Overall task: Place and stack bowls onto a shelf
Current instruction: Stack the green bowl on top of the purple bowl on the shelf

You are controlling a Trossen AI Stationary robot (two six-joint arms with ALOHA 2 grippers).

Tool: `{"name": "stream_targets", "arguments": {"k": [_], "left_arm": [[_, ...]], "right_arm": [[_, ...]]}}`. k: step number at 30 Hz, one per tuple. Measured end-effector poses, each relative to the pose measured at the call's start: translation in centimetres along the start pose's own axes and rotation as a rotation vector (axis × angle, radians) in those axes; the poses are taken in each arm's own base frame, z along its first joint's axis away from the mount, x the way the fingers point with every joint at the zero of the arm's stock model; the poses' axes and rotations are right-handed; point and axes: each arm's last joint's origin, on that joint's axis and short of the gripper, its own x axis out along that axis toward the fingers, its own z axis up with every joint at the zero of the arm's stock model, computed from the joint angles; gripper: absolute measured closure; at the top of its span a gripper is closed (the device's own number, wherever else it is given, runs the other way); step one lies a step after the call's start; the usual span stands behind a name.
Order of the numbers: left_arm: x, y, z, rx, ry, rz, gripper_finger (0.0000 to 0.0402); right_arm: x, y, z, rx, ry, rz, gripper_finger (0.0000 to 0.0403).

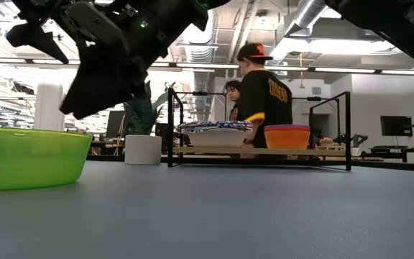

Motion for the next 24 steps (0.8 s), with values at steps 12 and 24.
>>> {"name": "stream_targets", "arguments": {"k": [12, 24], "left_arm": [[0.0, 0.0, 0.0, 0.016, 0.001, 0.004, 0.0101], [0.0, 0.0, 0.0, 0.02, 0.001, 0.004, 0.0101]], "right_arm": [[1.7, 0.3, -2.1, 0.021, 0.042, 0.006, 0.0232], [2.4, 0.2, -3.7, 0.042, 0.108, 0.028, 0.0301]]}}
